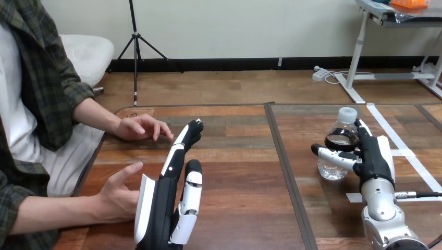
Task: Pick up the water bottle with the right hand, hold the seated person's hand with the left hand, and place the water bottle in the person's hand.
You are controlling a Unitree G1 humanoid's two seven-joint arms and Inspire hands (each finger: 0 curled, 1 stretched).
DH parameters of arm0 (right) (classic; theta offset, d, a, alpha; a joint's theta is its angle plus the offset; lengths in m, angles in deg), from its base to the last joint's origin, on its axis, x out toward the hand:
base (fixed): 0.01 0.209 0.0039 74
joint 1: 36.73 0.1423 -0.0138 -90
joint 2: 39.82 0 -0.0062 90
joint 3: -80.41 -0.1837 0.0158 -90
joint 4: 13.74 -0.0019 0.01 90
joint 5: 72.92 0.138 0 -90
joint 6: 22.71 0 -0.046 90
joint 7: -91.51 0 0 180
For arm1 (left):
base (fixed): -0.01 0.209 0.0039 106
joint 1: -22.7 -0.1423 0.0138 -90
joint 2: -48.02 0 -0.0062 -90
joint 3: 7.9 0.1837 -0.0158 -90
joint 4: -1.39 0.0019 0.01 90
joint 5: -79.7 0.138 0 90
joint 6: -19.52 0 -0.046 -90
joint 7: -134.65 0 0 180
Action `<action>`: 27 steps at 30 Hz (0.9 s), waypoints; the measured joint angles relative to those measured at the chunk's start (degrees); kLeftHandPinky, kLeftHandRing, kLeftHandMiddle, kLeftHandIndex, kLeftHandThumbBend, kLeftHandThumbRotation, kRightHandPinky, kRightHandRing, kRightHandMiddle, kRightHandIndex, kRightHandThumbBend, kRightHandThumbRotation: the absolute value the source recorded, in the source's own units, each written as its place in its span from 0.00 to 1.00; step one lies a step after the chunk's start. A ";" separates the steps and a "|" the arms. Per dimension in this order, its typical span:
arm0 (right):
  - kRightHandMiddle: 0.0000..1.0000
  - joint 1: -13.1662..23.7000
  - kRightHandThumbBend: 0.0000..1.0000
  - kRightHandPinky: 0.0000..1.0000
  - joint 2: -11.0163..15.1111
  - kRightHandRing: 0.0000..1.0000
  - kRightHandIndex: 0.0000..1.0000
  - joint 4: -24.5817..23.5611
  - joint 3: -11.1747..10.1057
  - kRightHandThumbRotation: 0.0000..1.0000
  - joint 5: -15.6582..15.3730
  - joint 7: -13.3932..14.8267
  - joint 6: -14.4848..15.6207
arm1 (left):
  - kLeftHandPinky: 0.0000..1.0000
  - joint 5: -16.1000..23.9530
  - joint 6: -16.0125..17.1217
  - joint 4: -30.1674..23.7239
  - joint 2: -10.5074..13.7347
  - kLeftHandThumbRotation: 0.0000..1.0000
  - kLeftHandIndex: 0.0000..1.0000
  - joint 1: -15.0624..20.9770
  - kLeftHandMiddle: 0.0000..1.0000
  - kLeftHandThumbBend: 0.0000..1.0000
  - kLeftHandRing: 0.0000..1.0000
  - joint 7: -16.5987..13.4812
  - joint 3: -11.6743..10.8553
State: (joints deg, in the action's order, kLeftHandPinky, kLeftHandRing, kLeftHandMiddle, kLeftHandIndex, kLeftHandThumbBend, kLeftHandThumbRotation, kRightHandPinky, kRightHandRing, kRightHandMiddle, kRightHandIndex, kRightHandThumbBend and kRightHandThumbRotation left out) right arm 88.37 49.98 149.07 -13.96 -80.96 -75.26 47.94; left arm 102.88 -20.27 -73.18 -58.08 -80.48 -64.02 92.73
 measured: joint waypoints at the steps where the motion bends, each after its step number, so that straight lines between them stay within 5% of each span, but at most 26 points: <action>1: 0.93 0.00 0.72 0.88 0.00 0.91 0.93 0.03 0.05 0.10 -0.17 0.08 0.04 | 0.91 0.00 0.00 0.00 0.00 1.00 0.90 0.00 0.89 0.01 0.89 0.00 0.00; 27: 0.75 0.00 0.76 0.70 0.12 0.73 0.77 0.56 1.10 0.00 -2.05 1.95 0.06 | 0.92 -0.22 0.00 0.00 0.01 1.00 0.90 -0.01 0.90 0.01 0.90 0.21 0.04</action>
State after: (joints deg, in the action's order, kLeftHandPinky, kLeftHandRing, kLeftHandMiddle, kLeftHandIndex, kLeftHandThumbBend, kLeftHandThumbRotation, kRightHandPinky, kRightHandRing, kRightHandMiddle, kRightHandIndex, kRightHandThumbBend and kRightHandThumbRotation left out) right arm 88.37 50.10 149.63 -12.86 -83.01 -73.31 48.01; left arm 102.66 -20.27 -73.18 -58.08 -80.49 -63.81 92.77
